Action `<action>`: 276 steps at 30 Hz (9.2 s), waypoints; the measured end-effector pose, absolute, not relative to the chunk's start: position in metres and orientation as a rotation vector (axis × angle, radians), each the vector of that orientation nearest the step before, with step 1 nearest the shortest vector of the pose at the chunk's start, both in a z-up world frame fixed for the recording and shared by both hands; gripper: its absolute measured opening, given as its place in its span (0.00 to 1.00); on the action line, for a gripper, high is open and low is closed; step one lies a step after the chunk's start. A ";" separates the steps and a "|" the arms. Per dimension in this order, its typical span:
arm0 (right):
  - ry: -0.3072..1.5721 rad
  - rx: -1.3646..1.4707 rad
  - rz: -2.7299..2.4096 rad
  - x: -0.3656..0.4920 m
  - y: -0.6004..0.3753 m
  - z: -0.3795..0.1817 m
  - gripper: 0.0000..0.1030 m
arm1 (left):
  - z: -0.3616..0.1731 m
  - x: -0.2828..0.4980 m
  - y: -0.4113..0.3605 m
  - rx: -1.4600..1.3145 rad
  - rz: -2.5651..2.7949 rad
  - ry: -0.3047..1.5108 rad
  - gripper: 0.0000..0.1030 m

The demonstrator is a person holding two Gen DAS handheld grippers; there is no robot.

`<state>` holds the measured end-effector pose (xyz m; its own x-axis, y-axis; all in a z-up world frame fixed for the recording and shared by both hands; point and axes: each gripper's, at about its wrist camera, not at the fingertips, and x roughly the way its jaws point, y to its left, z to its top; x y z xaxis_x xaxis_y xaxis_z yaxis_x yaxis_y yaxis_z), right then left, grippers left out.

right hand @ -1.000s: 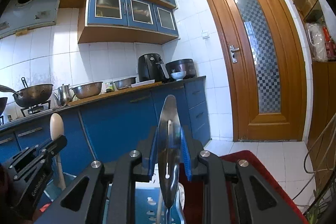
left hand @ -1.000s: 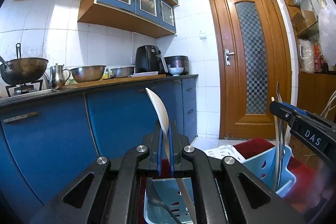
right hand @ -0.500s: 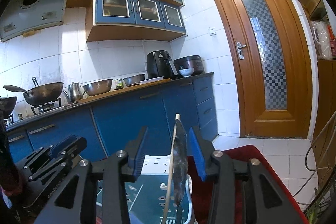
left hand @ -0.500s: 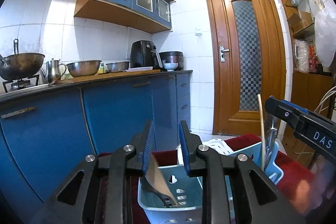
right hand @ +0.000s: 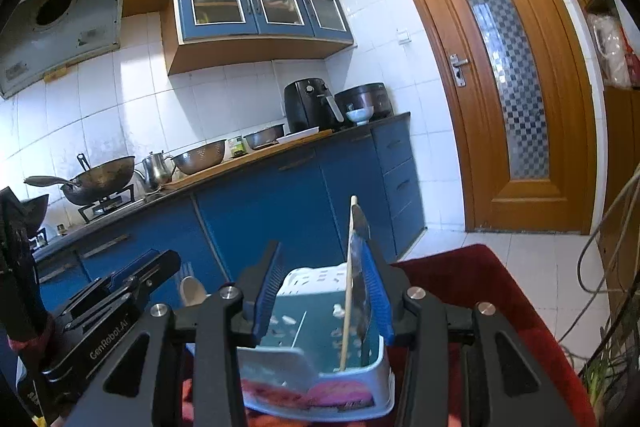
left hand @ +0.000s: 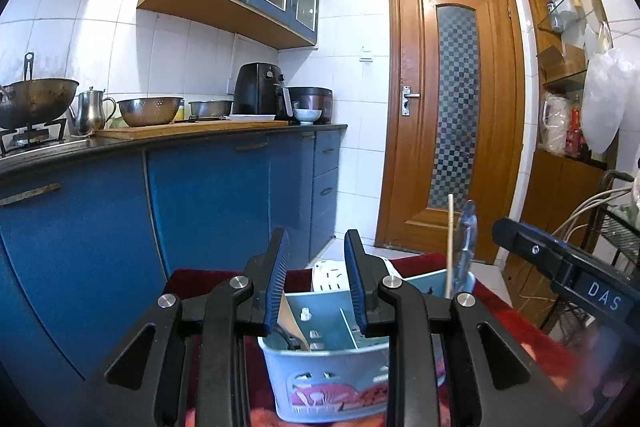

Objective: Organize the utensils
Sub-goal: 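Move both tools back down toward the utensils on the cloth, then grasp the white plastic utensil with the left tool while the right tool grasps a silver fork, then carry the white utensil over the box with the left tool while the right tool drops the fork in, then lower the white utensil into the box and open the left tool, then move both tools back to the remaining utensils on the cloth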

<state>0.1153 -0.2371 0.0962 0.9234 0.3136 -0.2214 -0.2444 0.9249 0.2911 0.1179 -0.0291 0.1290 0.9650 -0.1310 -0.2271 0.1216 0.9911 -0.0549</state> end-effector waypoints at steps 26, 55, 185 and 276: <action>0.508 0.271 0.293 0.030 -0.238 0.070 0.43 | 0.115 0.025 -0.016 -0.045 -0.156 0.434 0.28; 0.733 0.256 0.232 0.008 -0.264 -0.003 0.43 | 0.005 0.051 -0.048 -0.137 -0.326 0.898 0.28; 0.166 0.528 0.501 0.178 -0.254 0.121 0.03 | 0.141 0.192 -0.023 0.010 -0.088 0.201 0.02; 0.908 0.308 0.306 -0.001 -0.233 -0.015 0.36 | 0.055 -0.001 -0.026 -0.079 -0.253 0.758 0.21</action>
<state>-0.0011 -0.2330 -0.0155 0.5781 0.3855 -0.7191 -0.1285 0.9134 0.3863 -0.0012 -0.0262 0.0553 0.6974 -0.2553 -0.6697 0.1988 0.9667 -0.1614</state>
